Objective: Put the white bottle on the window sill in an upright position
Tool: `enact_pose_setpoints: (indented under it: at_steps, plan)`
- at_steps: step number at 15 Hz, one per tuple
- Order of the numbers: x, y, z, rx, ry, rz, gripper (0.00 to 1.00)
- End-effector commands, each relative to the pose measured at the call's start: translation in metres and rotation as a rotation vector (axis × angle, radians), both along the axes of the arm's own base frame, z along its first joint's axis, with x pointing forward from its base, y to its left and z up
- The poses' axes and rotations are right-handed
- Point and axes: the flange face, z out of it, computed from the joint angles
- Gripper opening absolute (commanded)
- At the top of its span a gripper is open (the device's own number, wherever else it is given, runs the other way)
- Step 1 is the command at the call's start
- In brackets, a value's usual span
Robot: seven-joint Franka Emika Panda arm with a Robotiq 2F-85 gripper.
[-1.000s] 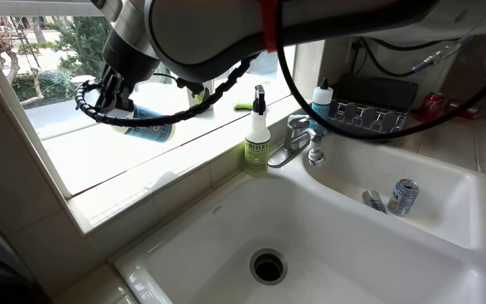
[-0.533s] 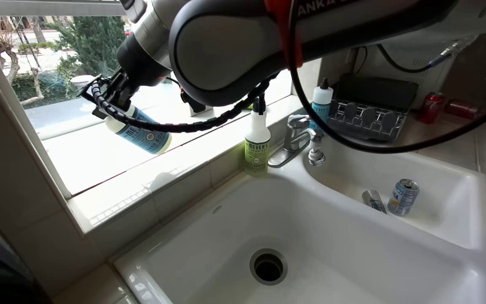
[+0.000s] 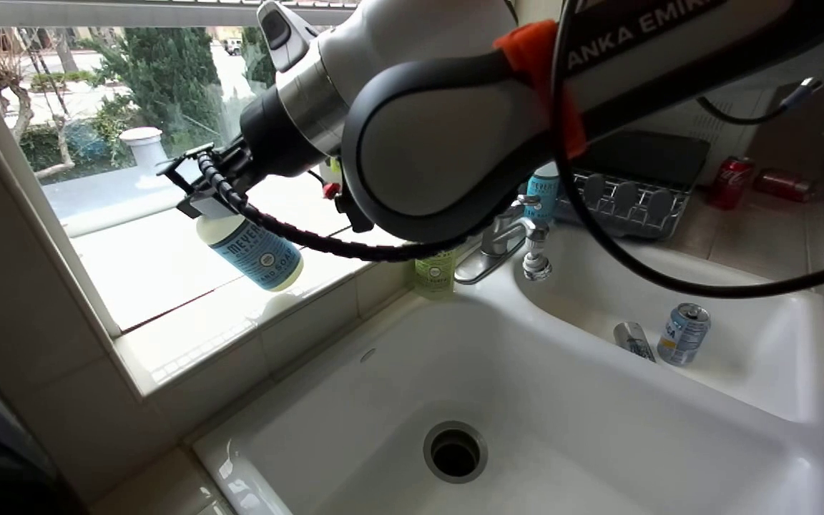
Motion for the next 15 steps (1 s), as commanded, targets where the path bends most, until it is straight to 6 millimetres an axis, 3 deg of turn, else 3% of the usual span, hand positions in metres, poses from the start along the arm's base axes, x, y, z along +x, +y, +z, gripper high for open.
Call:
enact_pose_setpoints:
  at_steps: [1,15]
  plan:
    - [-0.025,-0.006,-0.007,0.055,-0.005,-0.012,0.08]
    - [-0.032,-0.035,-0.023,0.267,-0.112,-0.080,0.08]
